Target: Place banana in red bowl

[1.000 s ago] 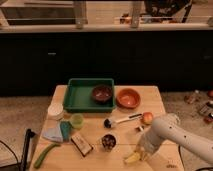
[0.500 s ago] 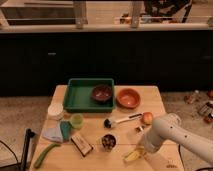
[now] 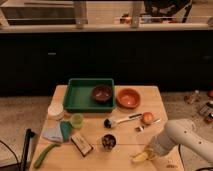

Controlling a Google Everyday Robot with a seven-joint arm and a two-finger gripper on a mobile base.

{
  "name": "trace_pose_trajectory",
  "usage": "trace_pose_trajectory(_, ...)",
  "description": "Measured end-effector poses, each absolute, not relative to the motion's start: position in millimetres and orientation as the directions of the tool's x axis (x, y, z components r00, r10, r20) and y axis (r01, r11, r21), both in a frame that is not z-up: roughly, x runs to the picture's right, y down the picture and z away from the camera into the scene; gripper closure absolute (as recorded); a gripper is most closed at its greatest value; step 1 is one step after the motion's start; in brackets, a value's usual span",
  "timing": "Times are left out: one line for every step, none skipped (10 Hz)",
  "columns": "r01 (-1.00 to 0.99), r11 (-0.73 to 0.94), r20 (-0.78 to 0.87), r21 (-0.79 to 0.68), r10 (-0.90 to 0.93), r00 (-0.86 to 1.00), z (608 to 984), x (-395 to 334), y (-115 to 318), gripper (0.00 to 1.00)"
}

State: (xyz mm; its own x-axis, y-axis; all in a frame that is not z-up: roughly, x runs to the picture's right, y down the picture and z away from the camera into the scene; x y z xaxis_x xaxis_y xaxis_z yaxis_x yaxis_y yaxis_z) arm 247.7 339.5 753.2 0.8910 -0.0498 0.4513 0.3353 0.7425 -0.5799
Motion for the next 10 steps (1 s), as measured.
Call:
trace_pose_trajectory(0.31, 0.754, 0.44, -0.579, -0.031, 0.898, 748.5, 256.3, 339.0, 1.0)
trace_pose_trajectory(0.296, 0.765, 0.437, -0.571, -0.022, 0.899, 746.4, 257.7, 335.0, 1.0)
trace_pose_trajectory(0.287, 0.774, 0.433, -0.565, -0.018, 0.901, 743.6, 259.4, 331.9, 1.0)
trace_pose_trajectory(0.278, 0.781, 0.429, -0.56, -0.014, 0.903, 740.5, 261.5, 329.6, 1.0)
trace_pose_trajectory(0.277, 0.787, 0.428, -0.551, -0.019, 0.904, 737.3, 260.8, 324.7, 1.0)
trace_pose_trajectory(0.279, 0.791, 0.429, -0.545, -0.023, 0.903, 735.5, 259.3, 321.8, 1.0)
trace_pose_trajectory(0.276, 0.796, 0.426, -0.539, -0.026, 0.904, 732.7, 259.9, 318.6, 1.0)
trace_pose_trajectory(0.273, 0.801, 0.422, -0.533, -0.028, 0.906, 729.3, 261.0, 315.3, 1.0)
trace_pose_trajectory(0.274, 0.804, 0.42, -0.527, -0.034, 0.907, 726.8, 260.4, 311.8, 1.0)
trace_pose_trajectory(0.276, 0.808, 0.418, -0.521, -0.04, 0.907, 724.5, 259.2, 307.9, 1.0)
